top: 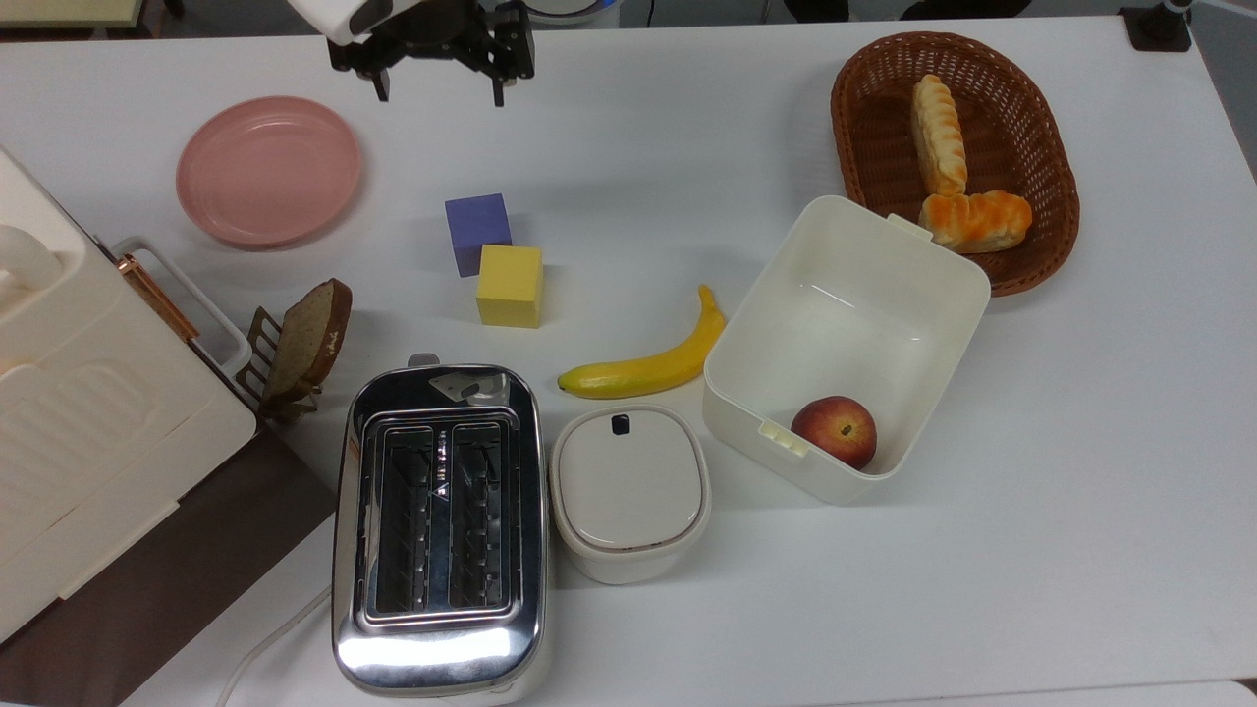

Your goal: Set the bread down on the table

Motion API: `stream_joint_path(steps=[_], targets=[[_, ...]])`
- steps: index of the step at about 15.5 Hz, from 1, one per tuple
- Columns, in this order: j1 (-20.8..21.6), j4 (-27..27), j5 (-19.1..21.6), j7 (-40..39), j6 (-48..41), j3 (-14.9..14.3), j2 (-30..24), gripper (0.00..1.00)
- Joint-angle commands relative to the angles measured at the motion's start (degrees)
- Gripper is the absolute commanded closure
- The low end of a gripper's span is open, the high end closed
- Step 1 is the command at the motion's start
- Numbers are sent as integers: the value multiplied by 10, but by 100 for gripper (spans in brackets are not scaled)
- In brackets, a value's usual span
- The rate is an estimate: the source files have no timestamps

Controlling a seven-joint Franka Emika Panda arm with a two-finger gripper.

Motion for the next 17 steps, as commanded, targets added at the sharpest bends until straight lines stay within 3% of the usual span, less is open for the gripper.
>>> stream_joint_path(steps=[1,12,17], targets=[[23,-42,34,-50,30,-25,-6,0],[25,-144,31,-70,143,-33,14,0],[22,-147,30,-70,147,-33,17,0]])
